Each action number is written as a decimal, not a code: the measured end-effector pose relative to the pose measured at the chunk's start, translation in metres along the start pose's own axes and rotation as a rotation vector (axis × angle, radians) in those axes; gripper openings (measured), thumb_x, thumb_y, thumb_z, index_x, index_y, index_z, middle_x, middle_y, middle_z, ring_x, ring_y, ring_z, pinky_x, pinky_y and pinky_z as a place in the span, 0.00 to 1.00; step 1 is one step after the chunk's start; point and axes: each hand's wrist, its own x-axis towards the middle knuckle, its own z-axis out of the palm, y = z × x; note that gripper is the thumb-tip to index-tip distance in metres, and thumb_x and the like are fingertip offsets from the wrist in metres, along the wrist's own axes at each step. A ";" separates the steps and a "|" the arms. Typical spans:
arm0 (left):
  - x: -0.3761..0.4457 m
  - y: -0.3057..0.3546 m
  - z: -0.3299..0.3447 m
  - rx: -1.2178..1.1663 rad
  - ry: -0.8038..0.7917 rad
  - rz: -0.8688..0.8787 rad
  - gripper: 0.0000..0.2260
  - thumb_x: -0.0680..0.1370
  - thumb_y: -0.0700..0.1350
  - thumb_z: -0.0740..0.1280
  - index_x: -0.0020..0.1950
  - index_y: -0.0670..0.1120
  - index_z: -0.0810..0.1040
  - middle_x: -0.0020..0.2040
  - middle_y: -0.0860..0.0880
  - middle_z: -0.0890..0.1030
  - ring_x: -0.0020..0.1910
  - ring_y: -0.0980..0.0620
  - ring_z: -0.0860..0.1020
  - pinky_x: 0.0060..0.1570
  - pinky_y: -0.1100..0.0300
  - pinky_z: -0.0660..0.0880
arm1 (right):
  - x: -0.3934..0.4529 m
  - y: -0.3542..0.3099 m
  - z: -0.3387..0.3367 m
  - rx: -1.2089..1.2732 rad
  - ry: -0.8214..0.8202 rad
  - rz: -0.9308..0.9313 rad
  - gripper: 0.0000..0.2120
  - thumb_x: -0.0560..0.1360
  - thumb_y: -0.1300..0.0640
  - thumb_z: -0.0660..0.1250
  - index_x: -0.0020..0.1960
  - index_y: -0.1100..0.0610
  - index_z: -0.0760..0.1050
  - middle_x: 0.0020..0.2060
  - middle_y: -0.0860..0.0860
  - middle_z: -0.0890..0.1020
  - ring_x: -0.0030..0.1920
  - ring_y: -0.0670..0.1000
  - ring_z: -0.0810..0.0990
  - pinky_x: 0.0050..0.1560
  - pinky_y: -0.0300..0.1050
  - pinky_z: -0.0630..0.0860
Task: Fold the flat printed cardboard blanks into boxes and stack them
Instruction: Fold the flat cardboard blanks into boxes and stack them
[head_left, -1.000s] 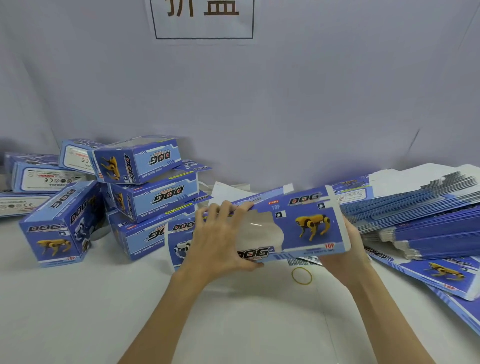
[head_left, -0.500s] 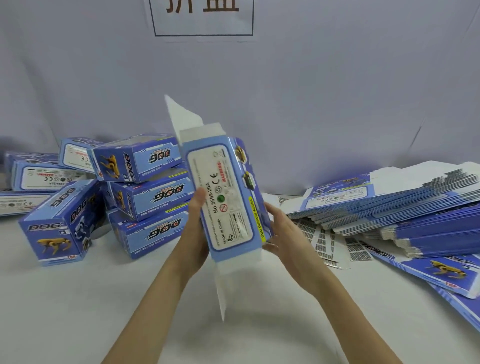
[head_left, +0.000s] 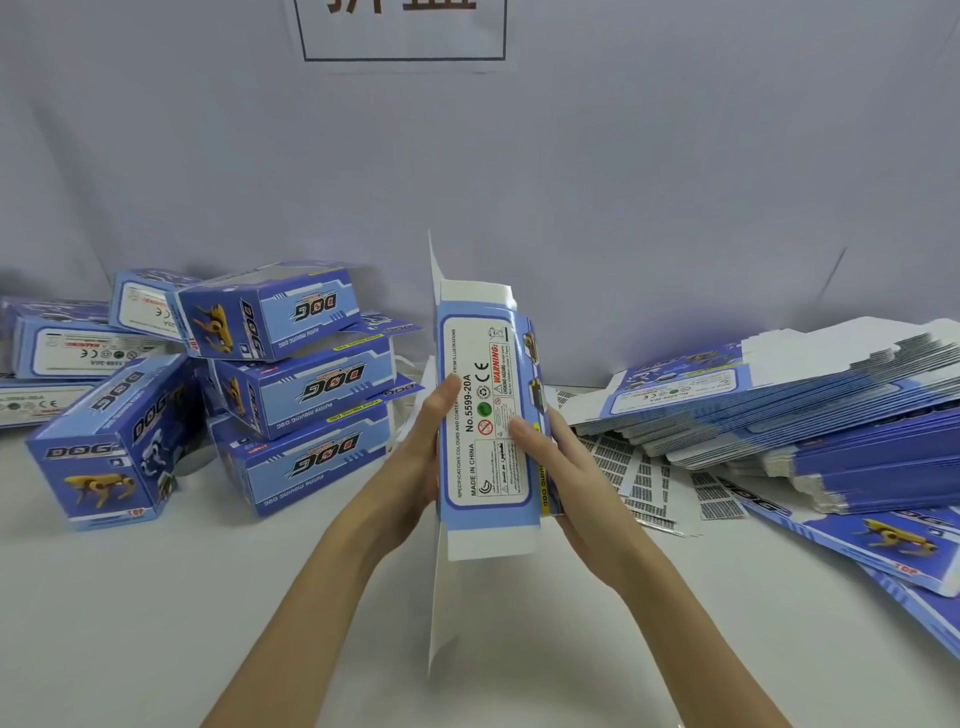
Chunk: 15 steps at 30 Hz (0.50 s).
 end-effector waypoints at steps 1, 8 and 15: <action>0.000 -0.001 0.000 -0.010 0.000 0.005 0.30 0.67 0.70 0.65 0.64 0.57 0.79 0.53 0.49 0.88 0.49 0.45 0.88 0.40 0.54 0.84 | 0.000 0.001 0.001 0.011 -0.006 -0.004 0.27 0.75 0.41 0.71 0.73 0.44 0.73 0.62 0.48 0.86 0.61 0.53 0.86 0.53 0.48 0.85; 0.000 -0.005 0.003 -0.037 0.046 0.117 0.32 0.70 0.66 0.65 0.70 0.51 0.75 0.54 0.49 0.88 0.48 0.45 0.88 0.38 0.58 0.83 | 0.001 0.004 0.010 0.005 -0.027 0.048 0.25 0.81 0.40 0.67 0.75 0.45 0.72 0.63 0.47 0.86 0.62 0.51 0.85 0.55 0.43 0.83; -0.001 -0.010 0.013 -0.022 0.057 0.155 0.41 0.64 0.72 0.69 0.73 0.54 0.73 0.55 0.49 0.87 0.48 0.44 0.88 0.38 0.56 0.84 | -0.002 0.003 0.020 0.008 -0.068 0.090 0.26 0.82 0.43 0.68 0.76 0.52 0.72 0.54 0.49 0.89 0.52 0.49 0.89 0.50 0.43 0.83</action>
